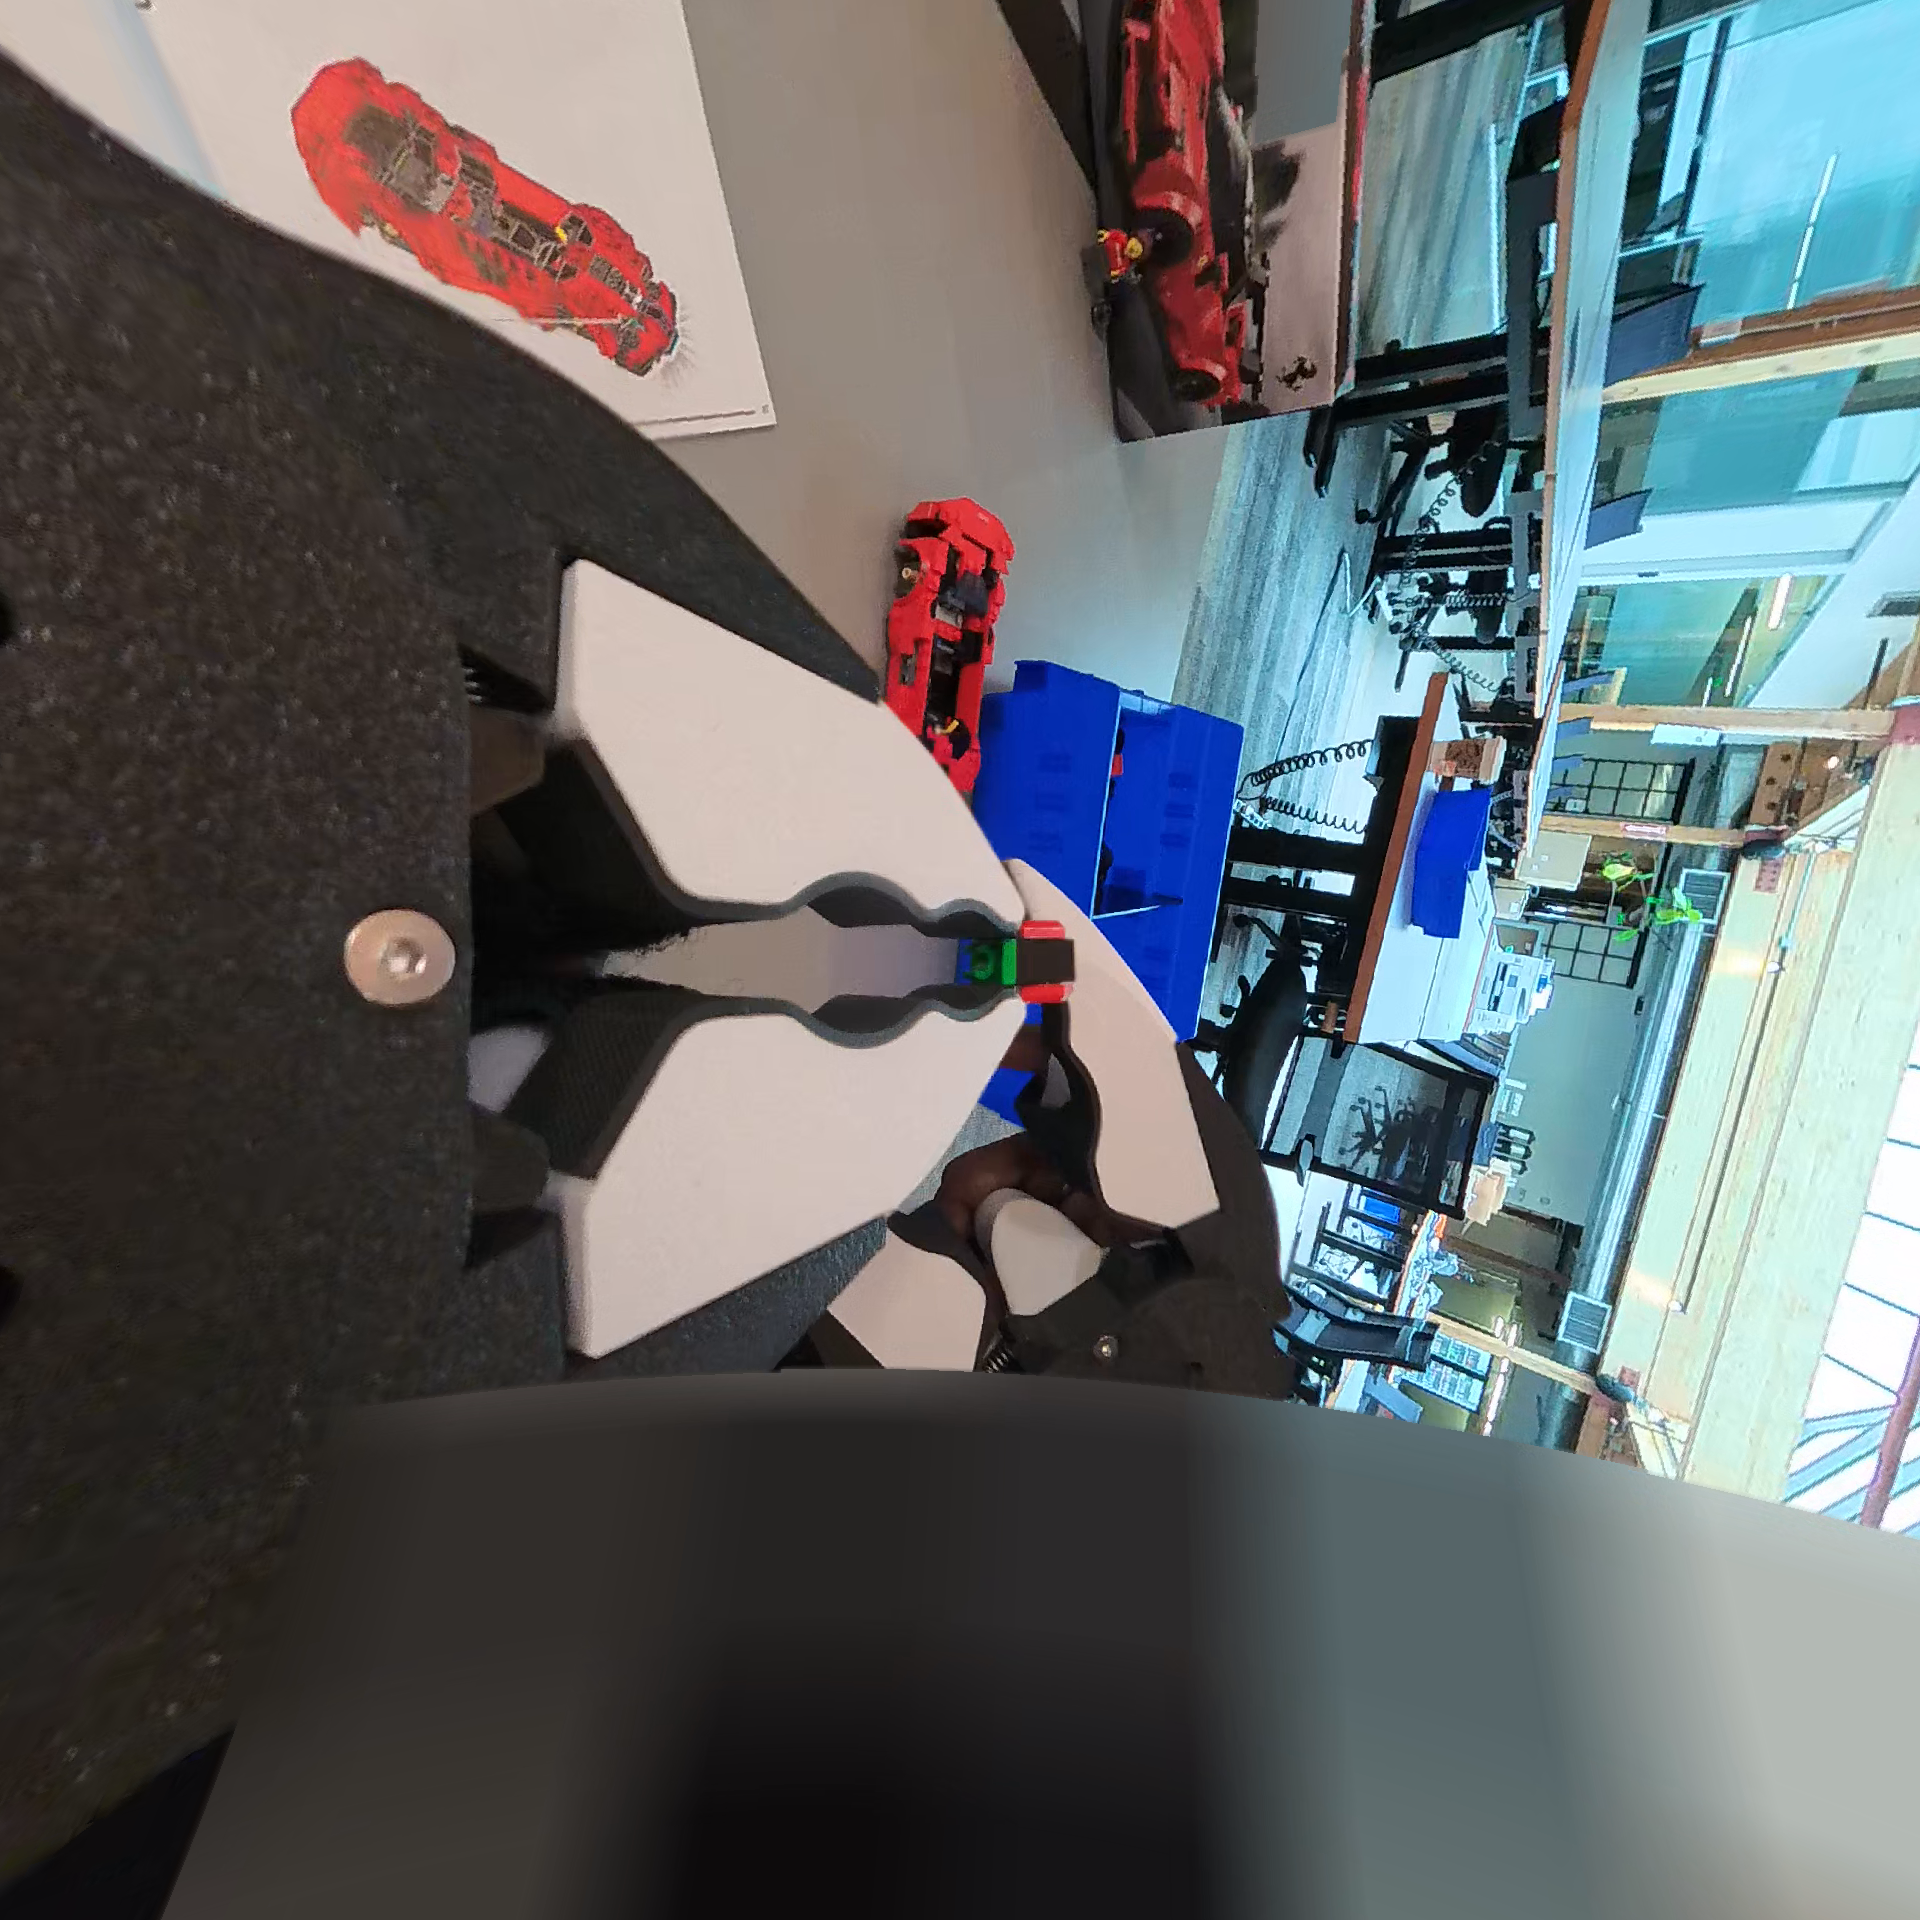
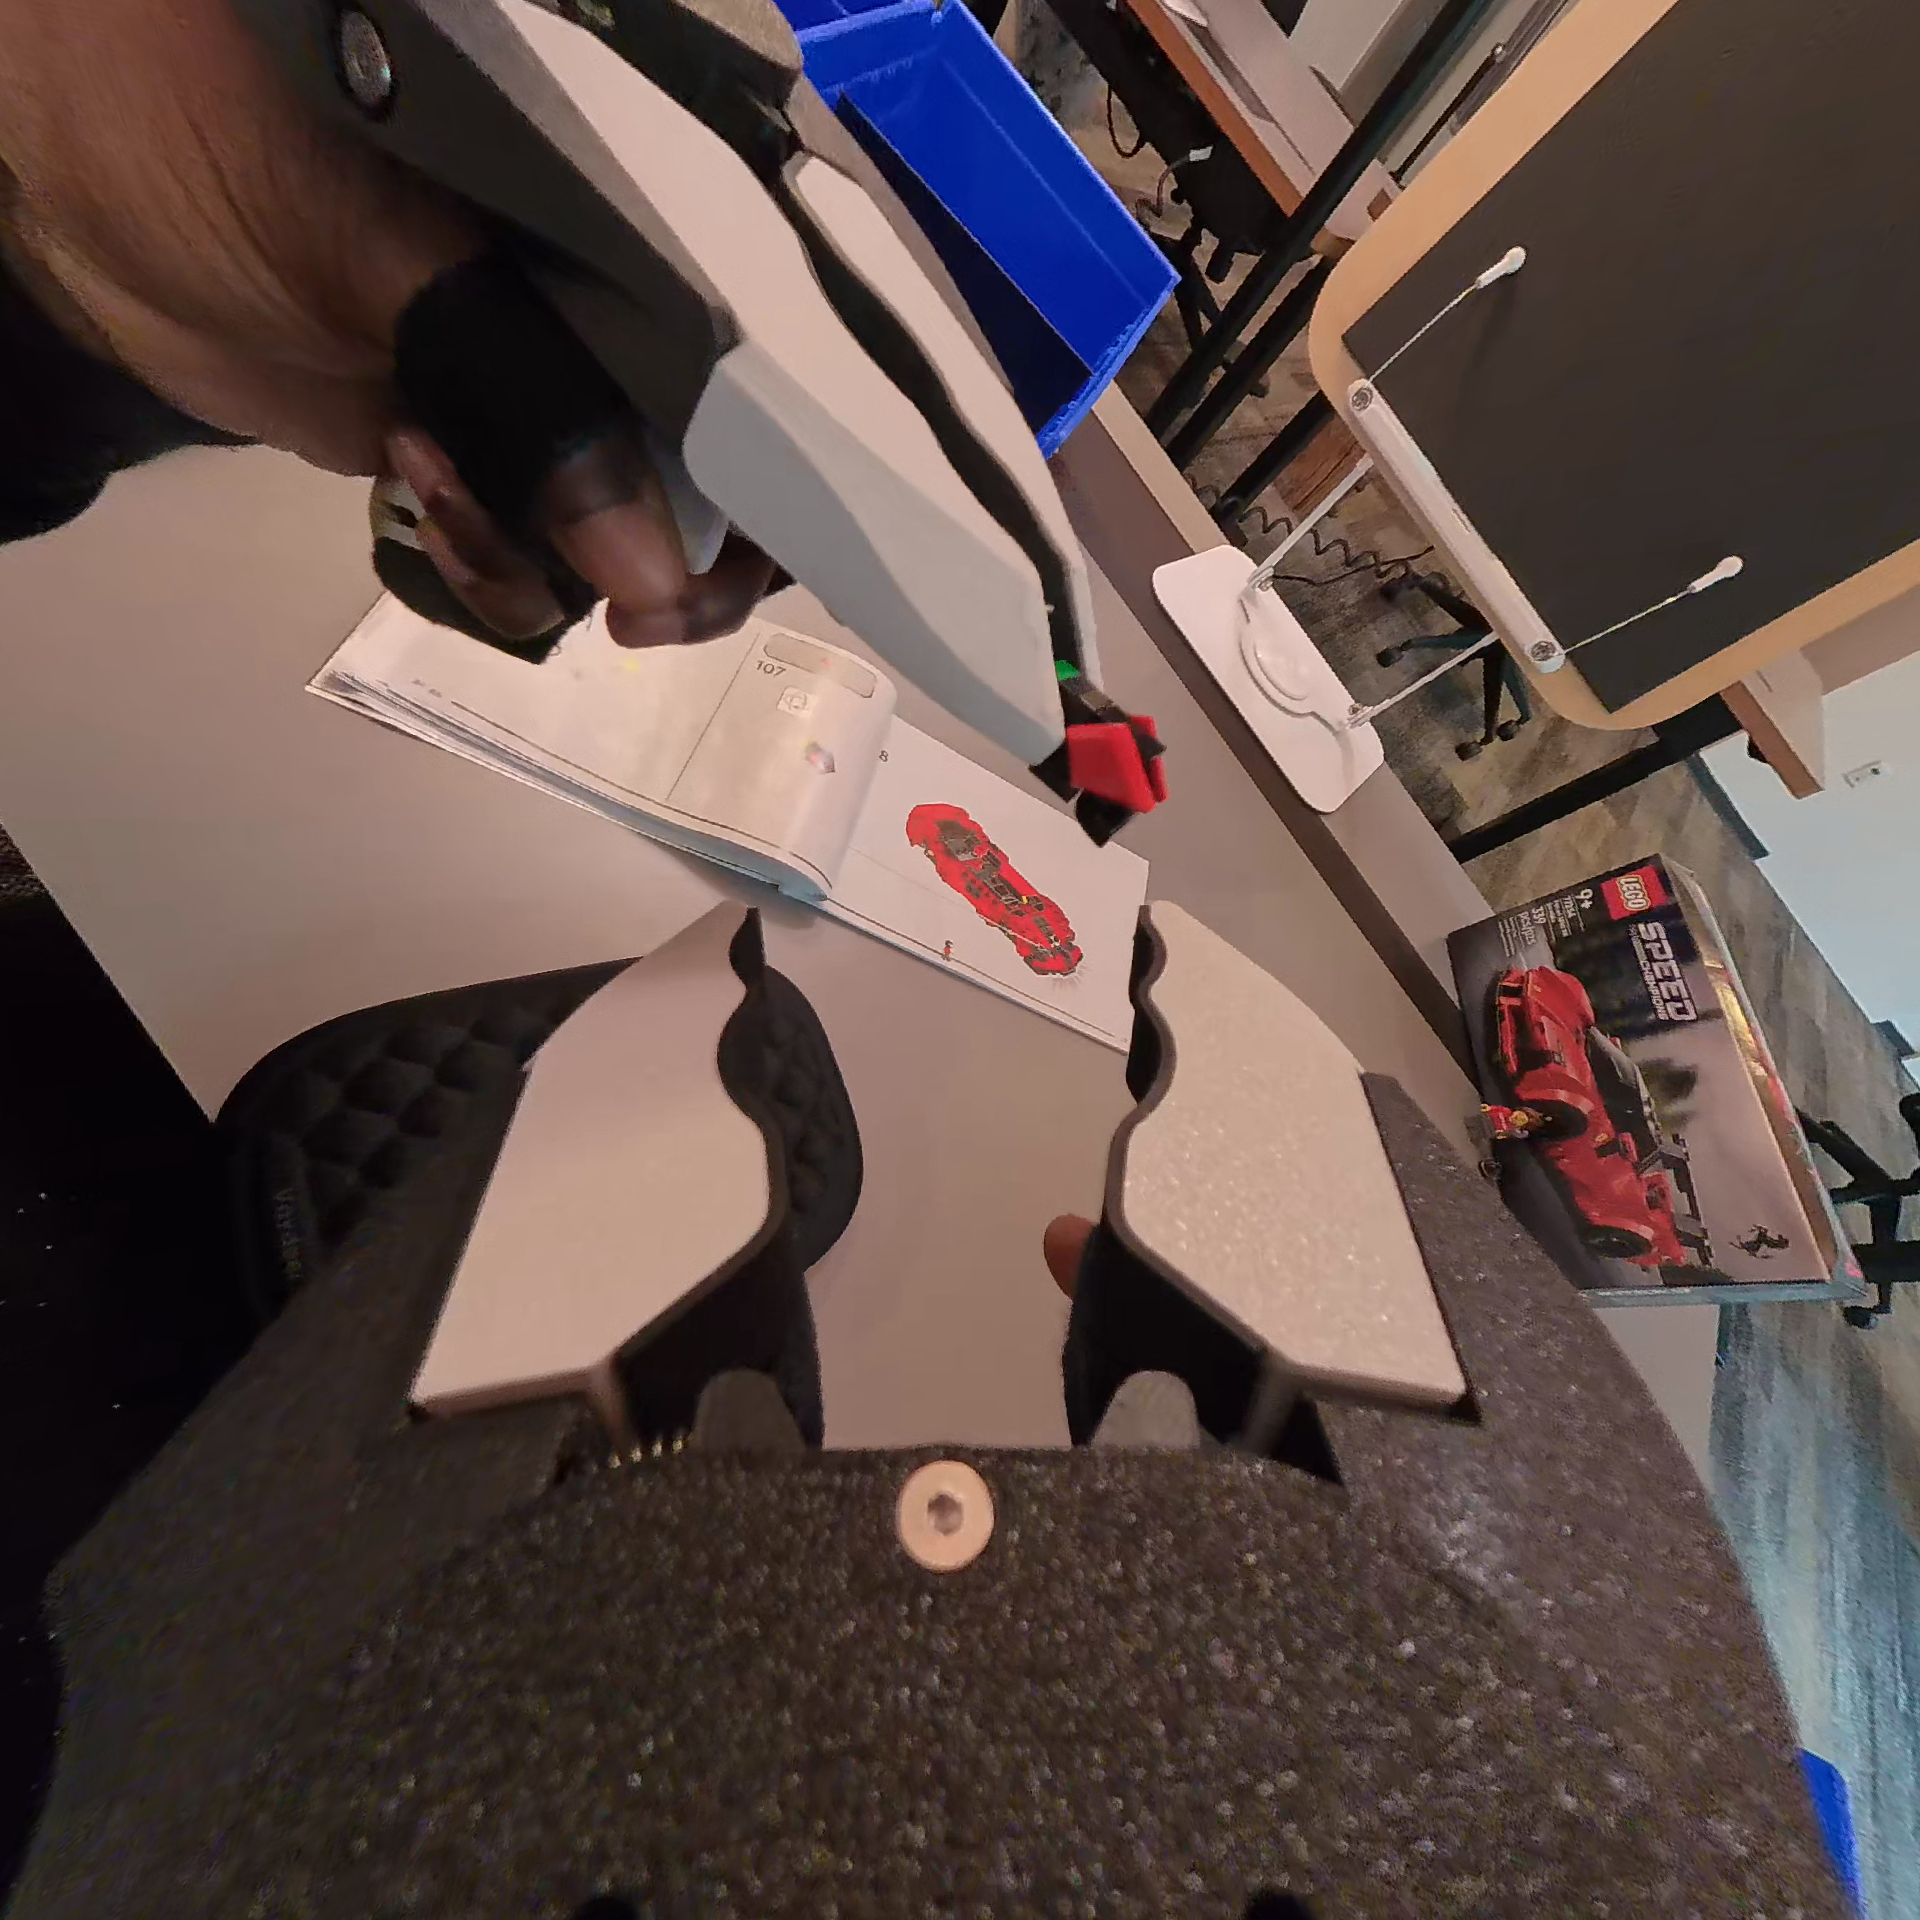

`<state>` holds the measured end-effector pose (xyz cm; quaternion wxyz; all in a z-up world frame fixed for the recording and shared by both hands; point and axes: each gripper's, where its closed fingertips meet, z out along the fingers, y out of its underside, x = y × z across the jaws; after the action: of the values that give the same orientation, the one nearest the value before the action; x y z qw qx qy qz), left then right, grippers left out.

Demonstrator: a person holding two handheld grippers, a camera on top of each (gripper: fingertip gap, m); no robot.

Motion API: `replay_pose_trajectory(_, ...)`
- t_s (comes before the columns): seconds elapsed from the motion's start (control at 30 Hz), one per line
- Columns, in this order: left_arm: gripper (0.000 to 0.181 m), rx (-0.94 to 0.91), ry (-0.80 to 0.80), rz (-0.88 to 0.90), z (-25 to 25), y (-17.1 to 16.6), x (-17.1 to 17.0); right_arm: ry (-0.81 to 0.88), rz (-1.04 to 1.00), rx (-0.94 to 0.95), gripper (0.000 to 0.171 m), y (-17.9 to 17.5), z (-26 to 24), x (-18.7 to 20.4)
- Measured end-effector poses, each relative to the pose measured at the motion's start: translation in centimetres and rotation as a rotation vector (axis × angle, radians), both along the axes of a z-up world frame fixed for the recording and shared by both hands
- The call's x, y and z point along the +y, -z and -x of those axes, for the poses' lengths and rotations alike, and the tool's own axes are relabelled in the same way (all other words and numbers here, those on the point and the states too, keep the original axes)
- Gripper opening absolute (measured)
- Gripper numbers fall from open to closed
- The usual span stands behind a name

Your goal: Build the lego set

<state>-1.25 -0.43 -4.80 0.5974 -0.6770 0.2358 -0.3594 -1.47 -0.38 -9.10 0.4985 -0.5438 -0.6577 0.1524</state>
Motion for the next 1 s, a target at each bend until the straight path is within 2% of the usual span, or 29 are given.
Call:
replay_pose_trajectory(0.73, 0.007, 0.019, -0.014, 0.067, 0.3, 1.2, 0.1, -0.004, -0.005, 0.013, 0.065, -0.3, -0.1, 0.1)
replay_pose_trajectory(0.8, 0.007, 0.052, -0.039, 0.065, 0.4, 1.4, 0.4, -0.049, 0.015, 0.015, 0.065, -0.2, 0.0, -0.3)
replay_pose_trajectory(0.93, 0.007, 0.178, -0.137, 0.007, 0.8, 1.3, 1.0, -0.134, 0.109, 0.097, 0.057, -1.6, -0.9, 0.5)
replay_pose_trajectory(1.0, 0.007, 0.261, -0.208, -0.058, 1.0, 0.8, 1.3, -0.229, 0.159, 0.156, 0.037, -2.5, -1.5, 0.3)
